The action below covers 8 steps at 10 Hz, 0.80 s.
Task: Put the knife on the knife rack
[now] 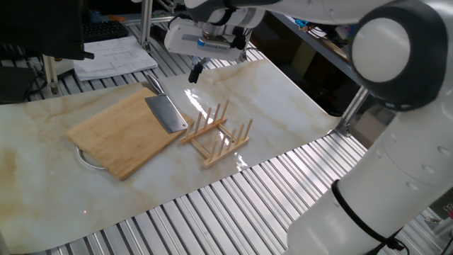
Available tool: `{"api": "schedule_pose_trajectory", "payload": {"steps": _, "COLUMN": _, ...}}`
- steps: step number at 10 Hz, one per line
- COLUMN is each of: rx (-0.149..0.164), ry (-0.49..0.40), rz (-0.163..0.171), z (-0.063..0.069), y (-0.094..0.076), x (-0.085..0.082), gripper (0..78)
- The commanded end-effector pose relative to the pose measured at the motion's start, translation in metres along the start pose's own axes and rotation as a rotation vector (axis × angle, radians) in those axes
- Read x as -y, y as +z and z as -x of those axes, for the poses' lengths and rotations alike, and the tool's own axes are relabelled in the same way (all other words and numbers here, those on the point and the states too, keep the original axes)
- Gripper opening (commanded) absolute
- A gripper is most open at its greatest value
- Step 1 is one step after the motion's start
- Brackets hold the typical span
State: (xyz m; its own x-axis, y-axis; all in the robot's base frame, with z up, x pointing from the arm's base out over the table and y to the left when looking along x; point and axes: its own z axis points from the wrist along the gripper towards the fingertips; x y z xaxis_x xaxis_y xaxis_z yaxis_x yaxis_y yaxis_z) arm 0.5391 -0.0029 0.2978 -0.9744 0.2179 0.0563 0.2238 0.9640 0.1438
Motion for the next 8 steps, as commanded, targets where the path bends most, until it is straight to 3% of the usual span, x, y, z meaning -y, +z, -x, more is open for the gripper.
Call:
{"api": "schedule_pose_trajectory", "payload": {"steps": 1, "rx": 0.006, "ry": 0.003, "rz": 0.009, "z": 0.0218, "y": 0.0019, "x": 0.0043, "gripper": 0.0}}
{"api": "schedule_pose_trajectory", "payload": {"steps": 3, "rx": 0.005, "ry": 0.005, "rz": 0.013, "z": 0.0302, "y": 0.0002, "x": 0.0066, "gripper": 0.0}}
{"api": "schedule_pose_trajectory", "payload": {"steps": 8, "rx": 0.022, "ry": 0.01, "rz": 0.006, "z": 0.0301, "y": 0.0003, "x": 0.0073, "gripper": 0.0}}
